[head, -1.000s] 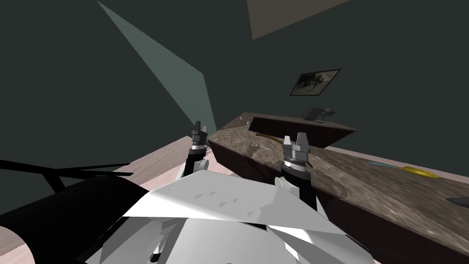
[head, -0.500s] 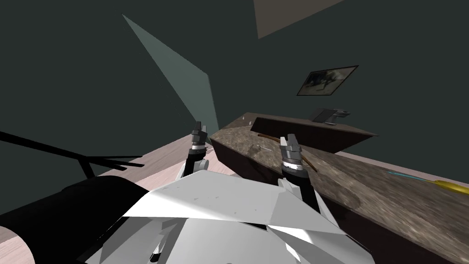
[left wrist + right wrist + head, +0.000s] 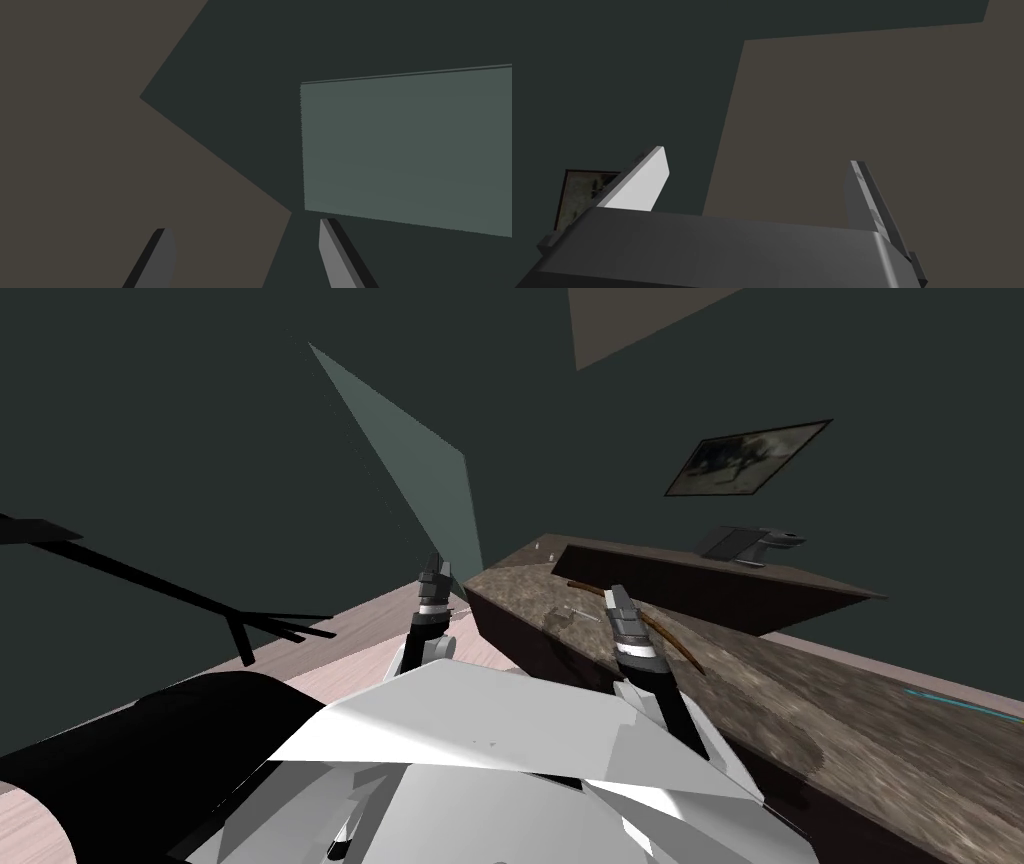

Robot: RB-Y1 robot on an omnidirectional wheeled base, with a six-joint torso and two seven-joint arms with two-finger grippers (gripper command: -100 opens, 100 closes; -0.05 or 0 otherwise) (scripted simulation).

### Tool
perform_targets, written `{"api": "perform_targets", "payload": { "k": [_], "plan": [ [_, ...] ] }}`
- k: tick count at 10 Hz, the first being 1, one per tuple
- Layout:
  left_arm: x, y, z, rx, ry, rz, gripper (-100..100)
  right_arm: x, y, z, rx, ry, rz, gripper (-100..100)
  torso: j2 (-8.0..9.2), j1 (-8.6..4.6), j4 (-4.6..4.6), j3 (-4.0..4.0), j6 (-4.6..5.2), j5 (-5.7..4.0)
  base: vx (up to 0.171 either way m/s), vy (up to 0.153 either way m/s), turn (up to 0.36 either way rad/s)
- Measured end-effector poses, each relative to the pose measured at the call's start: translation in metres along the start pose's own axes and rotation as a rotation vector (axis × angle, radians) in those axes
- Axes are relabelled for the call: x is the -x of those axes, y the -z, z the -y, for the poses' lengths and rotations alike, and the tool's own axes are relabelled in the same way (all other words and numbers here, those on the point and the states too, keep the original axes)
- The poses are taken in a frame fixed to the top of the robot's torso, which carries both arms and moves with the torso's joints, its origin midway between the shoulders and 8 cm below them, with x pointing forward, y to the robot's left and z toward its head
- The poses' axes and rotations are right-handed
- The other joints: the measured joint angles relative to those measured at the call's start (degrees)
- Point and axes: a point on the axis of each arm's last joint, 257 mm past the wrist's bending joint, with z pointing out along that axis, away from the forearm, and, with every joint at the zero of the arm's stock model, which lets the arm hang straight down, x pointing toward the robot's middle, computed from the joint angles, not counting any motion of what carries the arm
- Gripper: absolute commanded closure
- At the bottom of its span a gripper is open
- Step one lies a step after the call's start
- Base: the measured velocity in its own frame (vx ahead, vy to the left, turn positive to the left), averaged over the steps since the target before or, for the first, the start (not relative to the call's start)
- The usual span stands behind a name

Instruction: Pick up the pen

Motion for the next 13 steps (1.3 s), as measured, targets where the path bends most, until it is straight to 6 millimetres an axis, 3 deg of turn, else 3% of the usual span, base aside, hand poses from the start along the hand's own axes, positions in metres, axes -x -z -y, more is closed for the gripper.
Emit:
{"api": "perform_targets", "payload": {
  "k": [10, 13],
  "plan": [
    [0.000, 0.000, 0.000, 0.000, 0.000, 0.000, 0, -0.037, 0.030, 0.058, -0.058, 0.201, -0.305, -100, -0.03, 0.05, -0.01, -0.02, 0.01, 0.01, -0.013, -0.017, 0.126],
    [0.000, 0.000, 0.000, 0.000, 0.000, 0.000, 0, -0.043, 0.047, 0.089, -0.085, 0.274, -0.412, -100, -0.05, 0.06, -0.01, -0.03, -0.01, 0.01, -0.011, -0.006, 0.114]
  ]
}}
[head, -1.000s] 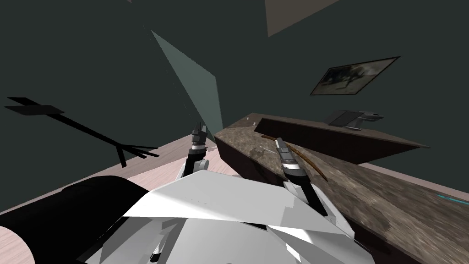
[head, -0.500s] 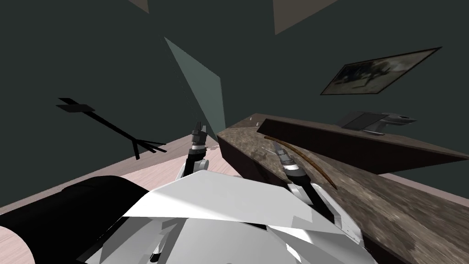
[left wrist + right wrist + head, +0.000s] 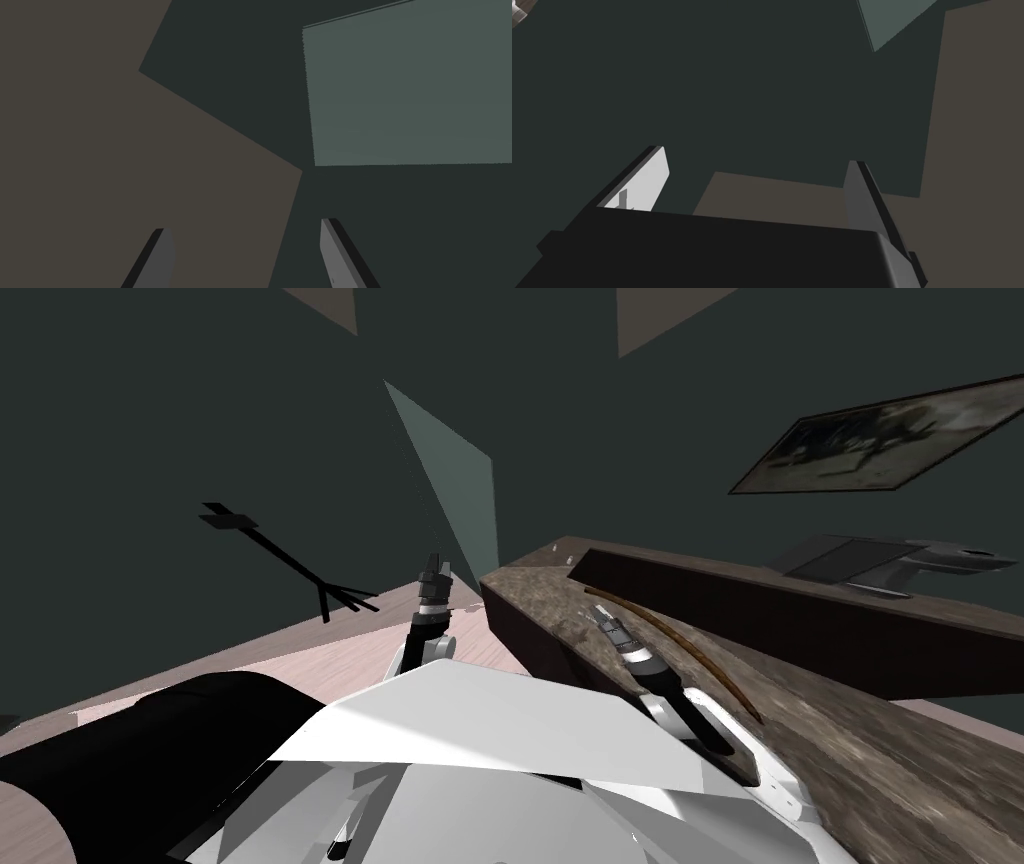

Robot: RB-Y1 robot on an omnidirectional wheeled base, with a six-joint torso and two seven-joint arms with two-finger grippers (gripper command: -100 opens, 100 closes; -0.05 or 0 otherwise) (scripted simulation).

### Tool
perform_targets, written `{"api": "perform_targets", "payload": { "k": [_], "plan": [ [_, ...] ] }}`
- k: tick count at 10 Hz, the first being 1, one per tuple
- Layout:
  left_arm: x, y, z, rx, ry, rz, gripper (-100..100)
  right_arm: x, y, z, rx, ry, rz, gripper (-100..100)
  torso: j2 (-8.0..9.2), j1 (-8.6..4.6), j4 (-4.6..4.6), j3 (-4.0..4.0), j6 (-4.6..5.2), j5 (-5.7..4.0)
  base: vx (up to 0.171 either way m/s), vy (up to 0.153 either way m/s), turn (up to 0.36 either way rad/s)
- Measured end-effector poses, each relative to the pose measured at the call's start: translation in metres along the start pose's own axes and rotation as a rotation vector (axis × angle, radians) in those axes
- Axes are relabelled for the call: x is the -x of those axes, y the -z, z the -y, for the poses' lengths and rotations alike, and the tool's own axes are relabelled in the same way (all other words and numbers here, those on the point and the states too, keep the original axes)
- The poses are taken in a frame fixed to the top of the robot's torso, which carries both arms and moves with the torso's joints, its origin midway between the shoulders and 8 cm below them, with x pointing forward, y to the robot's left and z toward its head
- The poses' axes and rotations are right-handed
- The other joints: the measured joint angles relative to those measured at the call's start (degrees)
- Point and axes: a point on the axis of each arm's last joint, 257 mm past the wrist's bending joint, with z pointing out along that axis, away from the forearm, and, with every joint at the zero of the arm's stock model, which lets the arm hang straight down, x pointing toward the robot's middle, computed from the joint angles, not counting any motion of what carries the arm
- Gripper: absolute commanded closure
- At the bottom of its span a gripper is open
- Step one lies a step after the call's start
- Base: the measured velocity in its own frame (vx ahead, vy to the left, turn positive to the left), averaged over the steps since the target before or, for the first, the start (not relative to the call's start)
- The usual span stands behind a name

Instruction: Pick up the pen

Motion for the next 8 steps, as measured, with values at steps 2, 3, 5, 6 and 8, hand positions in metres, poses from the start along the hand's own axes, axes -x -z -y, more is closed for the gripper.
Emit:
{"api": "perform_targets", "payload": {
  "k": [2, 3, 5, 6, 8],
  "plan": [
    [0.000, 0.000, 0.000, 0.000, 0.000, 0.000, 0, -0.009, 0.007, 0.014, -0.015, 0.048, -0.072, -100, -0.01, 0.02, 0.00, -0.01, 0.00, 0.01, -0.005, 0.002, 0.136],
    [0.000, 0.000, 0.000, 0.000, 0.000, 0.000, 0, -0.012, 0.010, 0.019, -0.020, 0.069, -0.104, -100, -0.03, 0.04, 0.00, -0.01, 0.03, 0.01, -0.002, 0.004, 0.130],
    [0.000, 0.000, 0.000, 0.000, 0.000, 0.000, 0, -0.025, 0.019, 0.036, -0.038, 0.118, -0.181, -100, -0.04, 0.03, -0.01, -0.02, 0.03, 0.01, -0.002, 0.002, 0.128],
    [0.000, 0.000, 0.000, 0.000, 0.000, 0.000, 0, -0.033, 0.029, 0.045, -0.049, 0.145, -0.226, -100, -0.04, 0.04, -0.01, -0.02, 0.02, 0.01, 0.014, 0.022, 0.125],
    [0.000, 0.000, 0.000, 0.000, 0.000, 0.000, 0, -0.046, 0.044, 0.065, -0.068, 0.191, -0.303, -100, -0.12, 0.12, -0.03, -0.07, 0.00, 0.03, 0.016, 0.022, 0.157]
  ]
}}
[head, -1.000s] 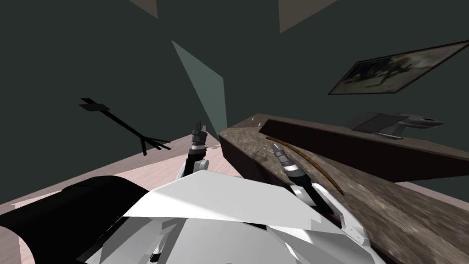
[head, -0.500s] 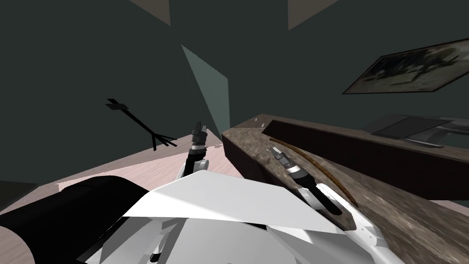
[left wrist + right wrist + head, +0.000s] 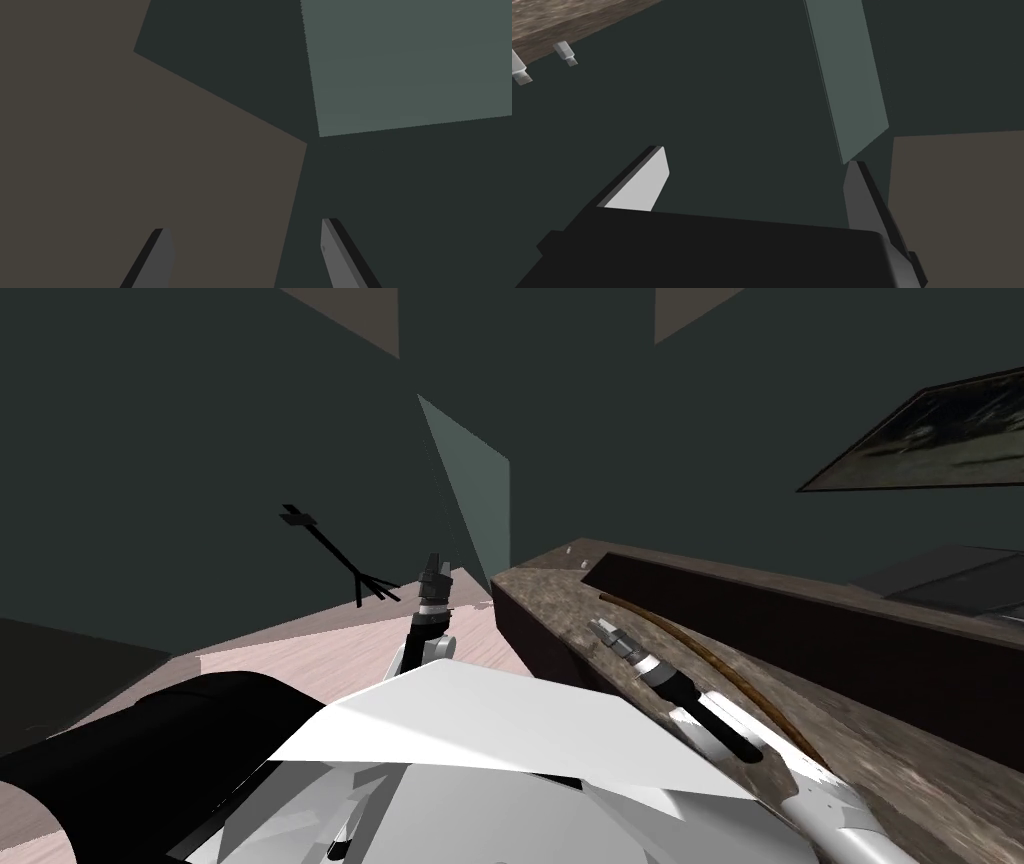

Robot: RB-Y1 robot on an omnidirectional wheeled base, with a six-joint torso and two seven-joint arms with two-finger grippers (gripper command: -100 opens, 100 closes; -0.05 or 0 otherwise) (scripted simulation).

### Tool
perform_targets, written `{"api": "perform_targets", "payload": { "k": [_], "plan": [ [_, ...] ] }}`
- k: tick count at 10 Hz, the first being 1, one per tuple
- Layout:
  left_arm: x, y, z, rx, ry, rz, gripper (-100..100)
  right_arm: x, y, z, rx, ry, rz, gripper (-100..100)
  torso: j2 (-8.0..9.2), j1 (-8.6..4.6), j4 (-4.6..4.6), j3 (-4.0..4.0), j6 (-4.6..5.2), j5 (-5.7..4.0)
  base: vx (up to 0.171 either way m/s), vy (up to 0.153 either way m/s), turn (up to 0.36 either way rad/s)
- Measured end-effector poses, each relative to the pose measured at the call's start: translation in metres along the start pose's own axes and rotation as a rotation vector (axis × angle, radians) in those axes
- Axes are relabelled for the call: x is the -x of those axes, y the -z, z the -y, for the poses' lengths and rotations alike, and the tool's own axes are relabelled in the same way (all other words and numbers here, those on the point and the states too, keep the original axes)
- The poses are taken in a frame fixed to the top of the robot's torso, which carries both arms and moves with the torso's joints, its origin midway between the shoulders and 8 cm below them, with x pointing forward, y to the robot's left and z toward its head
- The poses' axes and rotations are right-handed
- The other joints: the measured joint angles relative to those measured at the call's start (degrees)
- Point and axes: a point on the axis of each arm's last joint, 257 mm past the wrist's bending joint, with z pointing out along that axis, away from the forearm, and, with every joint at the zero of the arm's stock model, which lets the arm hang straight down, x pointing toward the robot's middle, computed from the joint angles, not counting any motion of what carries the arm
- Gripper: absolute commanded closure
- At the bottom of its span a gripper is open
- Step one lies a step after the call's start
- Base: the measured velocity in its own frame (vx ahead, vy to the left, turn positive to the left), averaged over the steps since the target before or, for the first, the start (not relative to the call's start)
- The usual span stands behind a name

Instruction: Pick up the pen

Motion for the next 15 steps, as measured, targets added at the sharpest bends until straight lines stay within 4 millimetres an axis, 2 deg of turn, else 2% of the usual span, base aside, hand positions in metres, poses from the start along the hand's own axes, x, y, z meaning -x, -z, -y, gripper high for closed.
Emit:
{"api": "perform_targets", "payload": {
  "k": [3, 6, 9, 12, 13, 14, 15],
  "plan": [
    [0.000, 0.000, 0.000, 0.000, 0.000, 0.000, 0, -0.018, 0.017, 0.025, -0.028, 0.069, -0.114, -100, 0.01, -0.02, 0.01, 0.01, 0.04, 0.01, 0.020, 0.022, 0.112],
    [0.000, 0.000, 0.000, 0.000, 0.000, 0.000, 0, -0.044, 0.045, 0.054, -0.061, 0.139, -0.245, -100, -0.03, 0.02, 0.00, -0.02, 0.02, 0.00, 0.026, 0.025, 0.114],
    [0.000, 0.000, 0.000, 0.000, 0.000, 0.000, 0, -0.053, 0.071, 0.082, -0.094, 0.206, -0.363, -100, -0.03, 0.03, -0.01, -0.02, 0.08, 0.01, 0.045, 0.040, 0.131],
    [0.000, 0.000, 0.000, 0.000, 0.000, 0.000, 0, -0.069, 0.110, 0.111, -0.124, 0.273, -0.499, -100, -0.11, 0.09, -0.02, -0.06, 0.03, 0.02, 0.041, 0.033, 0.101],
    [0.000, 0.000, 0.000, 0.000, 0.000, 0.000, 0, -0.070, 0.119, 0.121, -0.137, 0.291, -0.530, -100, -0.04, 0.03, -0.01, -0.03, 0.07, 0.01, 0.042, 0.033, 0.069],
    [0.000, 0.000, 0.000, 0.000, 0.000, 0.000, 0, -0.073, 0.136, 0.131, -0.149, 0.312, -0.580, -100, -0.05, 0.06, -0.01, -0.03, 0.07, 0.02, 0.022, 0.019, 0.006],
    [0.000, 0.000, 0.000, 0.000, 0.000, 0.000, 0, -0.072, 0.143, 0.141, -0.160, 0.329, -0.611, -100, 0.00, 0.02, 0.00, 0.00, 0.07, 0.01, 0.063, 0.039, 0.233]
  ]
}}
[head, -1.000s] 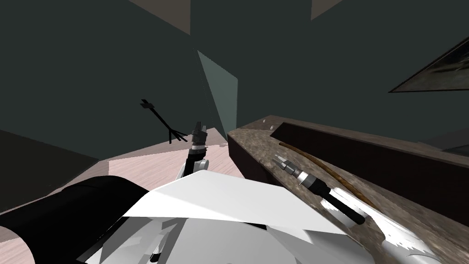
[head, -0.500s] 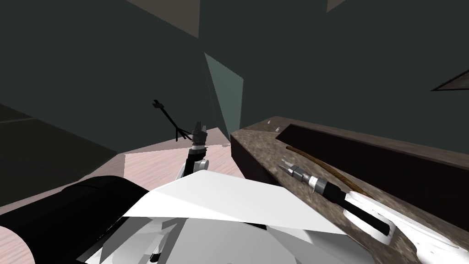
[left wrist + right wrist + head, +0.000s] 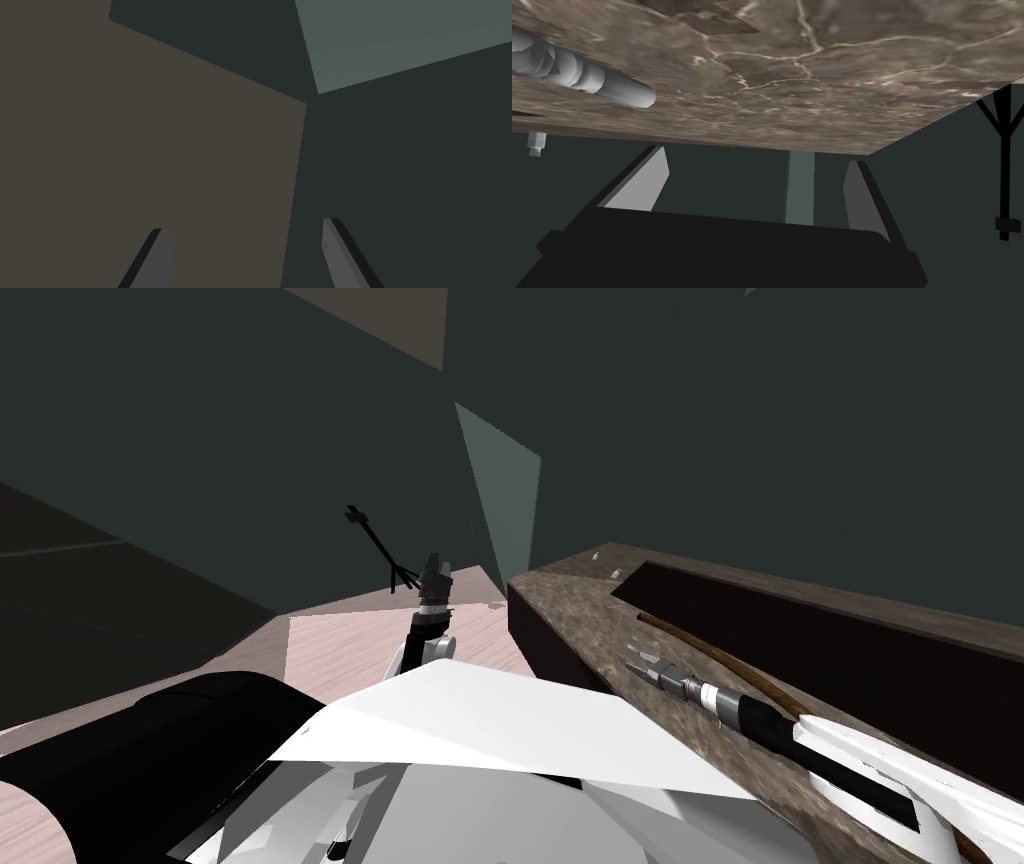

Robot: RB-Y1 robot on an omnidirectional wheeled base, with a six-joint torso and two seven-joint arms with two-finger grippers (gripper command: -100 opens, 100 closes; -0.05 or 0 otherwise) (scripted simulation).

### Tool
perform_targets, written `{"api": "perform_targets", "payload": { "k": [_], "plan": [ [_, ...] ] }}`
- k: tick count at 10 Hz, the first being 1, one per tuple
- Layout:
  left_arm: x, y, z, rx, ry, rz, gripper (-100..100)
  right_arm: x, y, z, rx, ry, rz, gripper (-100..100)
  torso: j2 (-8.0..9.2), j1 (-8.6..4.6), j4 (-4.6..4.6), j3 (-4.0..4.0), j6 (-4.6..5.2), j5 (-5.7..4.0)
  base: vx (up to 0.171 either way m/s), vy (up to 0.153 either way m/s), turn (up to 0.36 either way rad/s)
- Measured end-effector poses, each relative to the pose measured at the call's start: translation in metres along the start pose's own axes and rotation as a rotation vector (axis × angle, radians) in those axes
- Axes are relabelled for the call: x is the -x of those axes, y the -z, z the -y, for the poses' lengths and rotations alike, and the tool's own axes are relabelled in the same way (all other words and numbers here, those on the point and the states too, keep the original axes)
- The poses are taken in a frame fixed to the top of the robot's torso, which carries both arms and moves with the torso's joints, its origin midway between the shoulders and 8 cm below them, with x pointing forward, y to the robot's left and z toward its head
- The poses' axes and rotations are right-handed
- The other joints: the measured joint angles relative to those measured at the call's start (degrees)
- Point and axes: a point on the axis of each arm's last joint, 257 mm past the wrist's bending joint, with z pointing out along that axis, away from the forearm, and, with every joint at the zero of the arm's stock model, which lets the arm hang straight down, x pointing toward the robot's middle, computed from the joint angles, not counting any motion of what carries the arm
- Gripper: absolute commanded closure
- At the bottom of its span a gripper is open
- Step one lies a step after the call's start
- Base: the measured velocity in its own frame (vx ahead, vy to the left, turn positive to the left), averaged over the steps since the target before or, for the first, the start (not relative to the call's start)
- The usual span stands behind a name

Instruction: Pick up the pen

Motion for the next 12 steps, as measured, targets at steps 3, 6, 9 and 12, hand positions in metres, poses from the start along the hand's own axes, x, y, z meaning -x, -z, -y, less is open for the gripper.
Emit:
{"api": "perform_targets", "payload": {
  "k": [3, 6, 9, 12],
  "plan": [
    [0.000, 0.000, 0.000, 0.000, 0.000, 0.000, 0, -0.034, 0.025, 0.032, -0.039, 0.053, -0.135, -100, -0.23, 0.18, -0.05, -0.13, -0.02, 0.04, 0.078, 0.058, 0.073],
    [0.000, 0.000, 0.000, 0.000, 0.000, 0.000, 0, -0.060, 0.053, 0.053, -0.064, 0.087, -0.242, -100, -0.03, 0.04, -0.01, -0.02, 0.02, 0.01, 0.046, 0.030, 0.074],
    [0.000, 0.000, 0.000, 0.000, 0.000, 0.000, 0, -0.092, 0.087, 0.066, -0.082, 0.119, -0.364, -100, -0.25, 0.19, -0.05, -0.14, -0.03, 0.04, 0.079, 0.053, 0.073],
    [0.000, 0.000, 0.000, 0.000, 0.000, 0.000, 0, -0.125, 0.128, 0.085, -0.104, 0.137, -0.503, -100, -0.14, 0.13, -0.03, -0.07, 0.00, 0.03, 0.080, 0.050, 0.080]
  ]
}}
